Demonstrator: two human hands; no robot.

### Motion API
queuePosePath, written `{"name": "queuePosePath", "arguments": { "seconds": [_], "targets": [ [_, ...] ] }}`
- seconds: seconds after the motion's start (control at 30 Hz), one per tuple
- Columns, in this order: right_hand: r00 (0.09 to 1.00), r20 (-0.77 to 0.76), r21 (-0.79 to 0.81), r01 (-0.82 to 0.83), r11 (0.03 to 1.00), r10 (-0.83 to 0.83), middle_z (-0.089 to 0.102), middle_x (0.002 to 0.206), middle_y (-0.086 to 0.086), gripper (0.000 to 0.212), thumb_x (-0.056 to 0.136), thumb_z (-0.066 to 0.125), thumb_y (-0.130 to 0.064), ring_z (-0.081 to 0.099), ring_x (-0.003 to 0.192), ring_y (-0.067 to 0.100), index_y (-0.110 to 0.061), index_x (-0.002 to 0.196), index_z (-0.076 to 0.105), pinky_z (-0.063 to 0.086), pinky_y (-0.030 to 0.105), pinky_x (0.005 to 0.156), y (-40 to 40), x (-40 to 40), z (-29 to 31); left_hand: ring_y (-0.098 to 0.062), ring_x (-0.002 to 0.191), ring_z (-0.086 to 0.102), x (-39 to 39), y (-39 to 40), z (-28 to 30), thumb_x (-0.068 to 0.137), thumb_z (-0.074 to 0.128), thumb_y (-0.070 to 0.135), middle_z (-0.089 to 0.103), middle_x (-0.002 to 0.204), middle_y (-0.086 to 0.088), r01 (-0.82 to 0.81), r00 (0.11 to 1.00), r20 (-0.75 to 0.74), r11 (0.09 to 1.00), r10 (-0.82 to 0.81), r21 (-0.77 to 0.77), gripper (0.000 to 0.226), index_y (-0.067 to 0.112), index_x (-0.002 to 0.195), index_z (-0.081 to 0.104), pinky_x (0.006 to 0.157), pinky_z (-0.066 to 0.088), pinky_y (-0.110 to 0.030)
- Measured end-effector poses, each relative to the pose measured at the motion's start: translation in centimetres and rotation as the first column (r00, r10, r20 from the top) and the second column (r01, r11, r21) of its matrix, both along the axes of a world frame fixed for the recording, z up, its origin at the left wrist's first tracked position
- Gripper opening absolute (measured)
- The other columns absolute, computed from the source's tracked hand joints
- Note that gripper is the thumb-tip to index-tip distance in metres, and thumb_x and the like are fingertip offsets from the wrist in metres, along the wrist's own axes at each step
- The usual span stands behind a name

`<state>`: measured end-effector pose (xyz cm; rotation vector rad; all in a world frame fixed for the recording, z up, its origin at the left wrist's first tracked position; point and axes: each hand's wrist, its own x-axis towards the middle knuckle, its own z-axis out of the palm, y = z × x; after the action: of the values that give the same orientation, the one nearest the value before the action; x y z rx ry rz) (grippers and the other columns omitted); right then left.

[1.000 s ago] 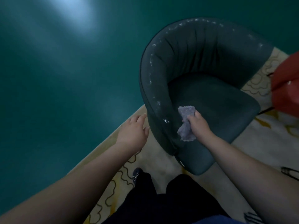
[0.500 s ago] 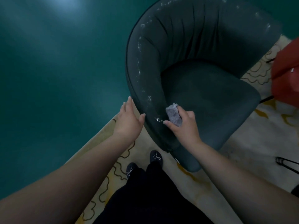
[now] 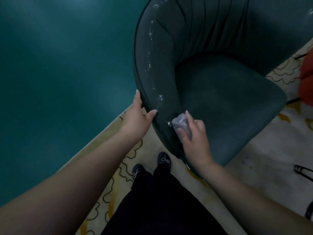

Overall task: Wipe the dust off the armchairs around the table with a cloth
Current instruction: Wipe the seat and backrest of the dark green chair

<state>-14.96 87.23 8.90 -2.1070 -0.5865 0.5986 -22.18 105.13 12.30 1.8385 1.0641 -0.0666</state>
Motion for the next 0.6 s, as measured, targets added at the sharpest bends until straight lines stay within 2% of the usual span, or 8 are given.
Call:
{"name": "queuePosePath", "arguments": {
  "seconds": [0.07, 0.13, 0.17, 0.27, 0.37, 0.4, 0.53, 0.6],
  "targets": [
    [0.990, 0.127, 0.003, -0.070, 0.998, 0.069, 0.037, 0.106, -0.001, 0.065, 0.090, 0.063, -0.012, 0.043, 0.098, 0.002, -0.016, 0.147, 0.032, 0.031, 0.009, 0.095, -0.3, -1.2, 0.2, -0.016, 0.115, 0.059, 0.1, 0.3, 0.0, 0.091, 0.062, 0.032, 0.046, 0.144, 0.004, 0.017, 1.000, -0.008, 1.000, -0.017, -0.007, 0.088, 0.030, 0.153, 0.000, 0.095, 0.049, -0.035],
    [0.975, 0.206, -0.010, -0.088, 0.996, 0.088, 0.037, 0.107, 0.003, 0.067, 0.087, 0.066, -0.011, 0.045, 0.102, 0.017, -0.013, 0.146, 0.033, 0.038, 0.024, 0.096, 1.0, -0.7, 0.3, -0.015, 0.113, 0.059, 0.0, 0.4, -0.1, 0.091, 0.063, 0.031, 0.047, 0.143, 0.005, 0.013, 1.000, 0.002, 1.000, -0.013, -0.028, 0.088, 0.032, 0.153, 0.000, 0.095, 0.051, -0.039],
    [0.971, 0.220, -0.012, -0.087, 0.996, 0.088, 0.036, 0.107, 0.004, 0.067, 0.087, 0.067, -0.012, 0.046, 0.102, 0.021, -0.012, 0.146, 0.034, 0.040, 0.027, 0.095, 1.9, -0.2, 0.3, -0.014, 0.114, 0.059, -0.1, 0.5, -0.1, 0.090, 0.063, 0.031, 0.048, 0.142, 0.006, 0.002, 1.000, 0.014, 0.999, -0.002, -0.042, 0.088, 0.032, 0.152, 0.001, 0.095, 0.051, -0.040],
    [0.964, 0.236, -0.020, -0.120, 0.993, 0.121, 0.037, 0.107, 0.005, 0.066, 0.088, 0.066, -0.017, 0.047, 0.102, 0.023, -0.012, 0.146, 0.034, 0.041, 0.028, 0.095, 3.1, 1.0, 0.0, -0.010, 0.113, 0.058, -0.2, 0.5, -0.2, 0.091, 0.063, 0.030, 0.050, 0.139, 0.006, -0.042, 0.998, 0.042, 0.996, 0.046, -0.077, 0.086, 0.033, 0.152, 0.002, 0.091, 0.053, -0.037],
    [0.950, 0.278, -0.022, -0.141, 0.990, 0.142, 0.042, 0.107, 0.010, 0.068, 0.086, 0.068, -0.014, 0.047, 0.100, 0.024, -0.013, 0.145, 0.034, 0.044, 0.034, 0.094, 0.9, 0.2, -0.3, -0.002, 0.093, 0.062, 0.1, 0.8, 0.1, 0.092, 0.061, 0.027, 0.051, 0.138, 0.008, -0.075, 0.995, 0.050, 0.992, 0.081, -0.106, 0.084, 0.032, 0.153, 0.003, 0.069, 0.056, -0.019],
    [0.945, 0.295, -0.016, -0.145, 0.989, 0.143, 0.044, 0.106, 0.011, 0.069, 0.085, 0.070, -0.013, 0.047, 0.099, 0.024, -0.013, 0.144, 0.035, 0.044, 0.035, 0.093, 0.2, -0.4, -0.3, -0.004, 0.091, 0.063, 0.2, 0.9, 0.2, 0.093, 0.061, 0.026, 0.051, 0.138, 0.007, -0.089, 0.994, 0.052, 0.989, 0.096, -0.116, 0.083, 0.031, 0.153, 0.003, 0.067, 0.056, -0.019],
    [0.921, 0.354, -0.010, -0.169, 0.986, 0.161, 0.047, 0.106, 0.014, 0.066, 0.083, 0.071, -0.012, 0.047, 0.098, 0.025, -0.008, 0.142, 0.041, 0.041, 0.029, 0.092, 1.9, 0.3, -0.3, -0.016, 0.098, 0.065, 0.7, 1.5, 0.5, 0.093, 0.061, 0.023, 0.048, 0.141, 0.000, -0.141, 0.987, 0.049, 0.975, 0.151, -0.171, 0.080, 0.028, 0.153, 0.007, 0.076, 0.059, -0.035],
    [0.919, 0.362, -0.012, -0.165, 0.986, 0.159, 0.047, 0.107, 0.015, 0.067, 0.083, 0.071, -0.014, 0.047, 0.100, 0.025, -0.006, 0.143, 0.040, 0.039, 0.028, 0.093, 3.9, 1.2, -0.4, -0.018, 0.099, 0.065, 0.9, 1.6, 0.6, 0.093, 0.060, 0.021, 0.050, 0.139, -0.002, -0.147, 0.985, 0.056, 0.971, 0.161, -0.189, 0.072, 0.027, 0.151, 0.018, 0.075, 0.059, -0.036]
  ]
}}
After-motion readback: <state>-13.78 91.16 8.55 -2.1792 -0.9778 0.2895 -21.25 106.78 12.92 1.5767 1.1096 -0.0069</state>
